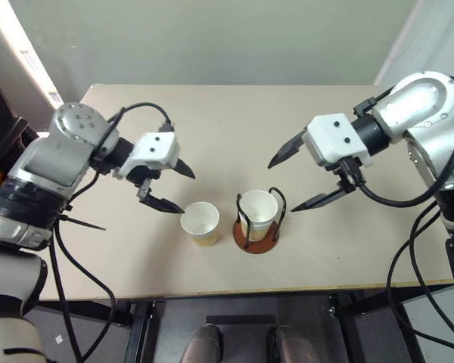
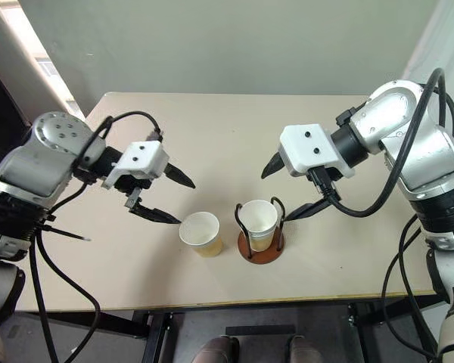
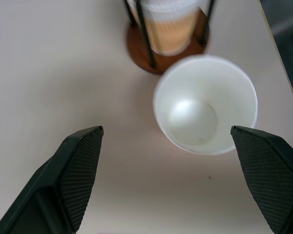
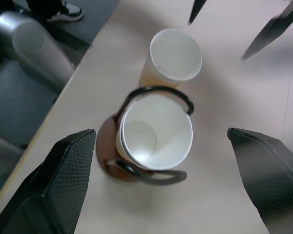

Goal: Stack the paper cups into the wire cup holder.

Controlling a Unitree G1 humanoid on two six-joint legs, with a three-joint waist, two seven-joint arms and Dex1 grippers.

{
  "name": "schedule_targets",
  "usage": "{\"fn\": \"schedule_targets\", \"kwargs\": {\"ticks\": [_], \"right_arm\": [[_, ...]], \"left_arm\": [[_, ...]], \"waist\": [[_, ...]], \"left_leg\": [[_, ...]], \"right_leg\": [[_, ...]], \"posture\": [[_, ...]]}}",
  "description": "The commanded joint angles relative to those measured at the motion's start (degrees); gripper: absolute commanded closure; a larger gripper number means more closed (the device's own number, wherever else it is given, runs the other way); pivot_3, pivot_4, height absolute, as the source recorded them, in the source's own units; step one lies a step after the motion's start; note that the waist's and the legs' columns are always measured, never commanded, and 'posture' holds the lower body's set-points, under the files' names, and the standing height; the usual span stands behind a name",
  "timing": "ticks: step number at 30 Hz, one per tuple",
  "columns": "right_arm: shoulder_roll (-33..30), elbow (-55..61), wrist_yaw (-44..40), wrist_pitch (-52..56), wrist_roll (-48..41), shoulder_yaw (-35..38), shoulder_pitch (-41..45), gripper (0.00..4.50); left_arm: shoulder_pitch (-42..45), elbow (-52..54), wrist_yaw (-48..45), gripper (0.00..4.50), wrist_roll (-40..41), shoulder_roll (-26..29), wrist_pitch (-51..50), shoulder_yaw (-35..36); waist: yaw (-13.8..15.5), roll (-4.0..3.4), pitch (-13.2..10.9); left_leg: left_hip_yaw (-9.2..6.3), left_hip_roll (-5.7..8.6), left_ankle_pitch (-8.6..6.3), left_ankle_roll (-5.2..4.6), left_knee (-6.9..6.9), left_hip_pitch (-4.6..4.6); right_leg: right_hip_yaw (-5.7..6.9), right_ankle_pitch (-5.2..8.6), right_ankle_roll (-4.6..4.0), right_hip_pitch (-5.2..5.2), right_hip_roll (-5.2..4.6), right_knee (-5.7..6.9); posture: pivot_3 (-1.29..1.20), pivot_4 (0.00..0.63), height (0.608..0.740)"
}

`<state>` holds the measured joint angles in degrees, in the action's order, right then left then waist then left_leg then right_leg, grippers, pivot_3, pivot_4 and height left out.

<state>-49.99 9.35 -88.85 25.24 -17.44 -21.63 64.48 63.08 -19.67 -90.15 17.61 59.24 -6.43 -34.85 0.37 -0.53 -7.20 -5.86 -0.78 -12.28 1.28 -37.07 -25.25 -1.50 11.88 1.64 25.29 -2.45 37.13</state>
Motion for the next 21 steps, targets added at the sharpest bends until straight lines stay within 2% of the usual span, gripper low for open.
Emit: {"fn": "schedule_targets", "kwargs": {"ticks": [1, 5, 15, 18, 21], "right_arm": [[2.50, 4.63, 8.84, 6.15, 2.59, 2.21, -0.08, 0.02], [4.94, 6.64, 14.38, 10.76, 4.42, 2.05, -1.06, 0.02], [3.52, 11.20, 15.45, 12.91, 4.27, 2.09, -3.56, 0.02], [3.13, 11.48, 15.29, 12.66, 4.21, 2.31, -3.68, 0.00], [2.38, 11.51, 14.60, 11.63, 3.99, 2.82, -3.93, 0.00]], "left_arm": [[3.48, -2.99, -2.35, 0.00, -1.22, -1.48, 3.85, -3.31], [4.54, -6.46, -2.35, 0.00, -3.17, -4.07, 6.43, -6.23], [5.72, -8.77, -2.35, 0.00, -3.96, -6.90, 8.42, -9.32], [6.24, -8.14, -2.35, 0.87, -2.54, -6.49, 8.24, -10.61], [6.52, -6.84, -2.35, 1.94, -0.75, -5.35, 8.00, -12.04]], "waist": [[-0.02, 0.00, 0.00], [-0.03, 0.00, 0.00], [0.04, 0.00, 0.00], [0.06, 0.00, 0.00], [0.06, 0.00, 0.00]], "left_leg": [[0.01, 0.00, 0.00, 0.00, -0.01, -0.01], [0.00, 0.00, 0.01, -0.02, -0.04, 0.00], [0.01, 0.00, 0.00, -0.04, -0.12, -0.14], [0.00, 0.00, 0.01, -0.04, -0.15, -0.16], [0.01, 0.00, 0.01, -0.05, -0.20, -0.17]], "right_leg": [[-0.01, -0.12, 0.20, 0.01, 0.00, -0.02], [-0.01, -0.21, 0.36, 0.01, 0.00, -0.02], [0.00, -0.25, 0.49, 0.03, 0.00, -0.16], [0.00, -0.28, 0.54, 0.03, 0.00, -0.17], [0.00, -0.30, 0.58, 0.03, 0.01, -0.16]], "posture": [[0.00, 0.150, 0.740], [0.00, 0.150, 0.740], [0.00, 0.150, 0.740], [0.00, 0.150, 0.740], [0.00, 0.150, 0.740]]}}
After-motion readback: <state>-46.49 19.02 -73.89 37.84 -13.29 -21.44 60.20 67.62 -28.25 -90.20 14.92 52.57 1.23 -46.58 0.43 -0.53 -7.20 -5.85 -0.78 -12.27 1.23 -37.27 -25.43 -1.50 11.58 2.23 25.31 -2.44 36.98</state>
